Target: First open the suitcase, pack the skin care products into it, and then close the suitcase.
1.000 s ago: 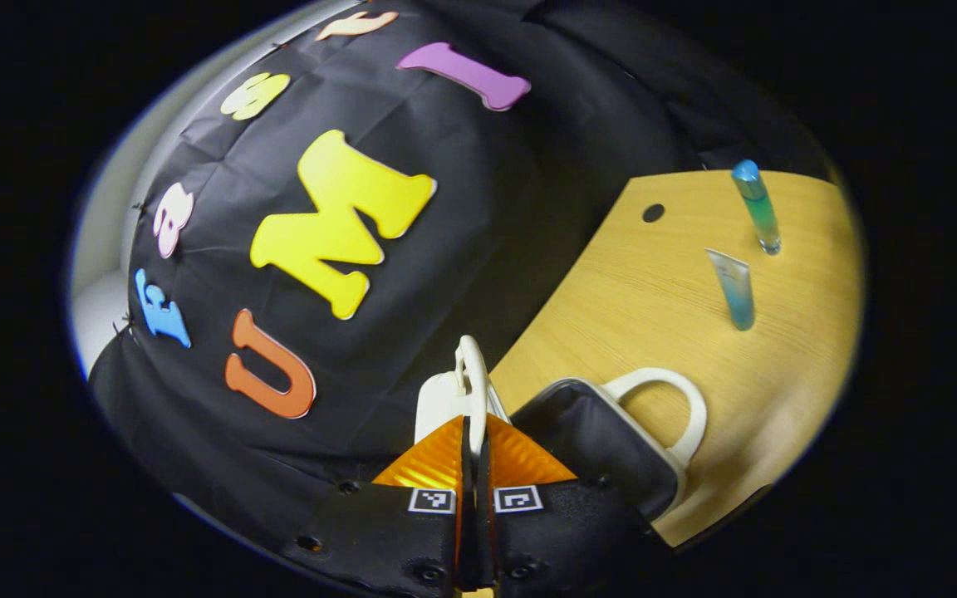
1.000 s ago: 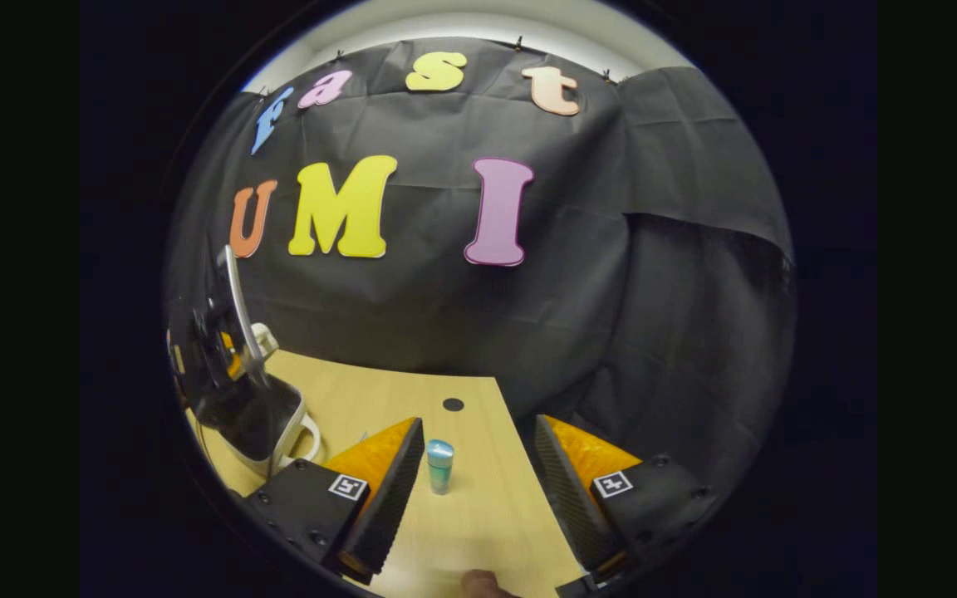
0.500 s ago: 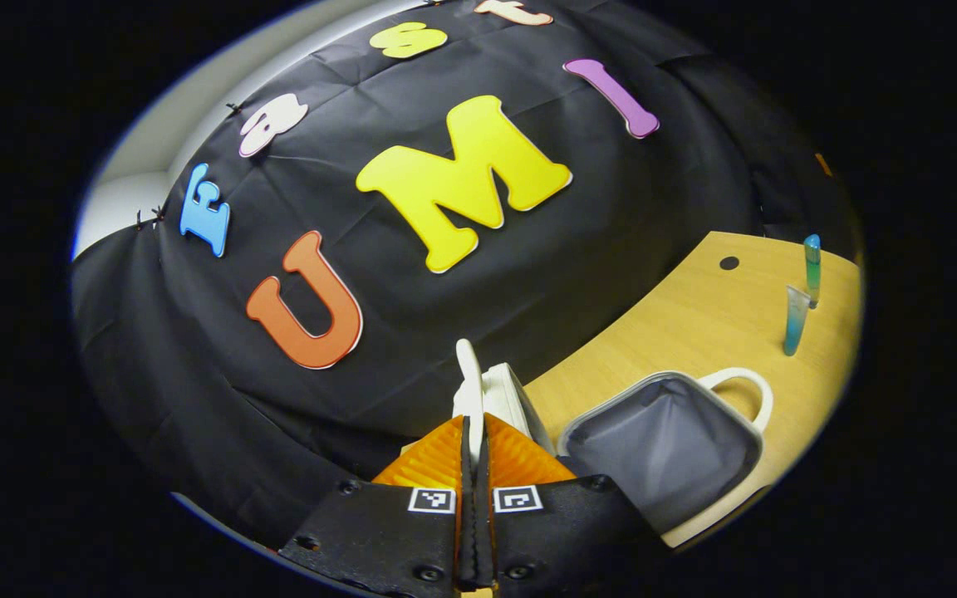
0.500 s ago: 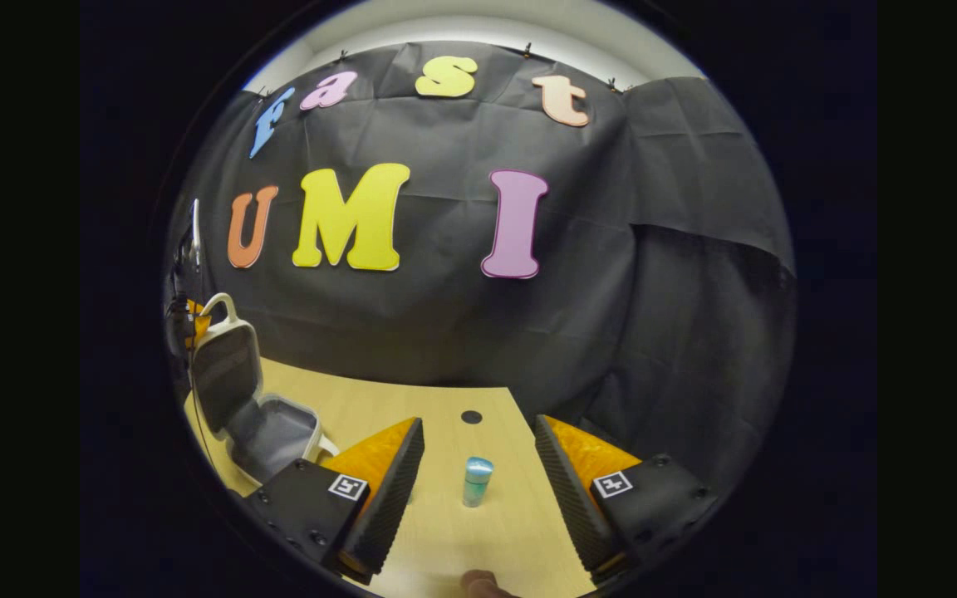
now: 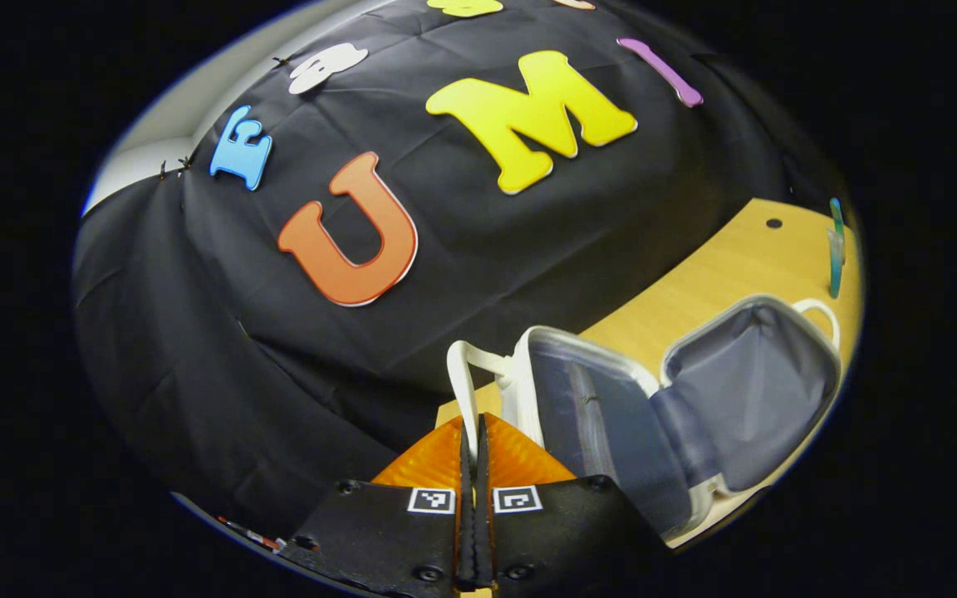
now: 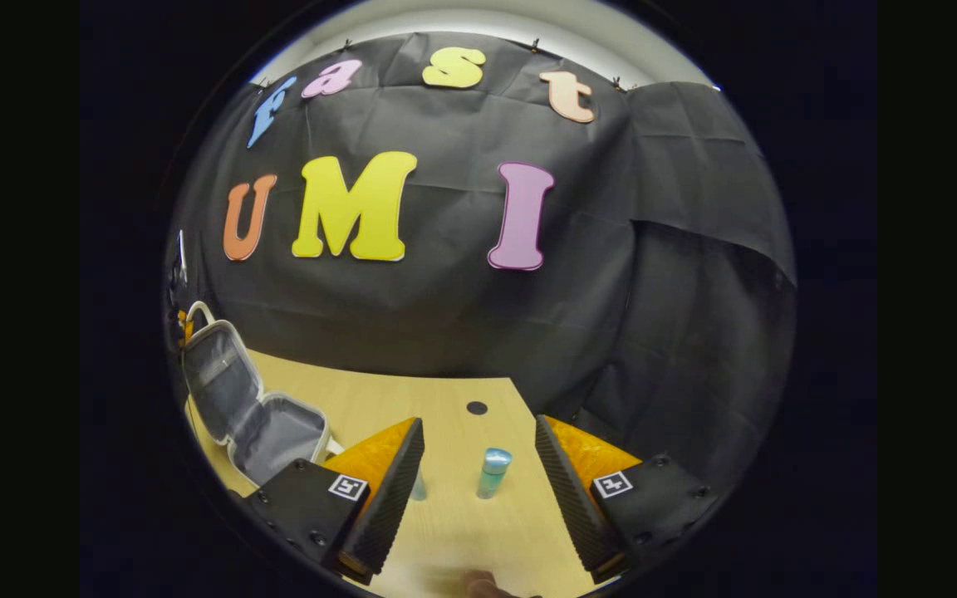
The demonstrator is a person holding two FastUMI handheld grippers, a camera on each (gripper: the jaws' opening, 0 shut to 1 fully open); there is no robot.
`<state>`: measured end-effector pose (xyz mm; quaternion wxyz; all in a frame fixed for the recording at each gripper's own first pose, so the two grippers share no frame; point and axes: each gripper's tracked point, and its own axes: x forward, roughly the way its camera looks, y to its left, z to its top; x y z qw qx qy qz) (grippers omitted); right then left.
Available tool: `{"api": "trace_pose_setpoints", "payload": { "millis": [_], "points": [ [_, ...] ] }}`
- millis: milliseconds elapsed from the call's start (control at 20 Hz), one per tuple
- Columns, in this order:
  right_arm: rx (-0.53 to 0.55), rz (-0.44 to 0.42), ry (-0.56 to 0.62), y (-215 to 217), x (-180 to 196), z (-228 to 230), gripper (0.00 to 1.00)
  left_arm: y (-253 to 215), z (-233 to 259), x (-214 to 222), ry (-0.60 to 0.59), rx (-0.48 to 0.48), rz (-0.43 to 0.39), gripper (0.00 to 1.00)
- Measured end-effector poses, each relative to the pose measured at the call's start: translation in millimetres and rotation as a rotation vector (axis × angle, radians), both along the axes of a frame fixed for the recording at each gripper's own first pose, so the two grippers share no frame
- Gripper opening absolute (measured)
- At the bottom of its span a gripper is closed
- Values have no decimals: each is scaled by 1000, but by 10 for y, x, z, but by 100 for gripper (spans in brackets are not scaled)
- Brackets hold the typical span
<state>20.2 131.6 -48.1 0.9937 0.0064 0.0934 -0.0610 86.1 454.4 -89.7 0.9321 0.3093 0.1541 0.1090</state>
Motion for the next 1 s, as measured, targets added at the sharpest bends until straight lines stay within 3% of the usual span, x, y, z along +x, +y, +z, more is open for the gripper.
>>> {"api": "trace_pose_setpoints", "payload": {
  "millis": [150, 400, 550, 750, 900, 1000],
  "points": [
    [-11, -9, 15, 8, -11, -24, 80, 305, -270, -81, 44, -10, 55, 3],
    [-12, -24, 39, -13, -57, -97, 80, 628, -936, -162, 173, -127, 109, 3],
    [-10, -38, 58, -43, -77, -155, 80, 731, -1442, -183, 269, -283, 138, 4],
    [-39, -67, 64, -149, -183, -203, 80, 708, -1861, -263, 299, -450, 144, 9],
    [-29, -82, 73, -222, -256, -222, 80, 743, -1860, -218, 289, -471, 129, 12],
    [-28, -79, 72, -226, -299, -237, 80, 841, -1870, -252, 286, -442, 155, 22]
  ]
}}
